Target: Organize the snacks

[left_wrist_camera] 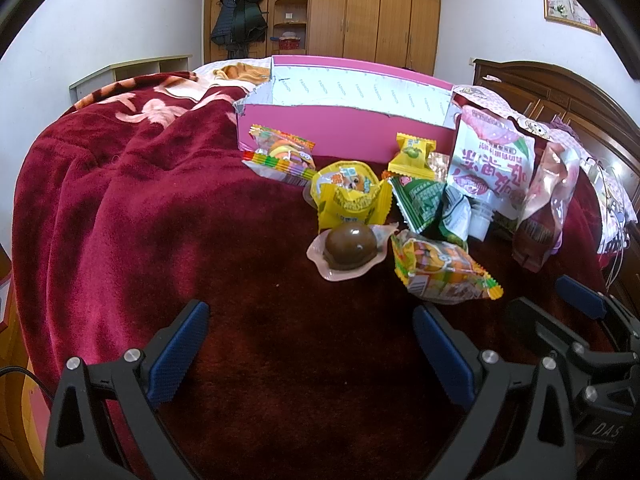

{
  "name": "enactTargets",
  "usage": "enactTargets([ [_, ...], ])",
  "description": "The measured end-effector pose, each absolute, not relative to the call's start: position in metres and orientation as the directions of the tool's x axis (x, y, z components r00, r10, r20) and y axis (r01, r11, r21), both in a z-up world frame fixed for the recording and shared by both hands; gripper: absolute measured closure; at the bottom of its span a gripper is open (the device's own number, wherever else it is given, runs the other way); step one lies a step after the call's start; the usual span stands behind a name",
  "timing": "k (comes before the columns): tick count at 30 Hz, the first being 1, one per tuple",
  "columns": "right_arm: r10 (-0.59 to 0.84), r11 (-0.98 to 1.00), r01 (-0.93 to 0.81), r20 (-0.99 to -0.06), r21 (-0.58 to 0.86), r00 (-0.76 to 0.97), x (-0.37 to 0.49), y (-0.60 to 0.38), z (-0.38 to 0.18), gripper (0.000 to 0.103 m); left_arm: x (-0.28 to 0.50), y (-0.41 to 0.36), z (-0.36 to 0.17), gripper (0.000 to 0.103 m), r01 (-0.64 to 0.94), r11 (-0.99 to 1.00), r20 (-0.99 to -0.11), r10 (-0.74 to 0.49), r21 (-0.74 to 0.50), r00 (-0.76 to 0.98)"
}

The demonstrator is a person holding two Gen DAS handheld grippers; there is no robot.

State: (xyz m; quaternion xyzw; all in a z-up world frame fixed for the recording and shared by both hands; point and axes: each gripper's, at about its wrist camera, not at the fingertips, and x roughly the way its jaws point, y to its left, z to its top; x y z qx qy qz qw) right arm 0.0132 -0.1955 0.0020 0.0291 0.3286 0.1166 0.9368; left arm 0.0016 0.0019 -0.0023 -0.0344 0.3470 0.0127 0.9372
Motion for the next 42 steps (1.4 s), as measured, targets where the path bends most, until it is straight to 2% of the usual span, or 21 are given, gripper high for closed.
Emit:
enactTargets([
  [42,0.243,0.969,-0.212,-0.605,0.124,0.758,0.012,-0.194,0.003,0.0,0.0,0.006,0.009,0.001,-0.024,0.999,-0.64,-0.011,-0.046,0.768],
])
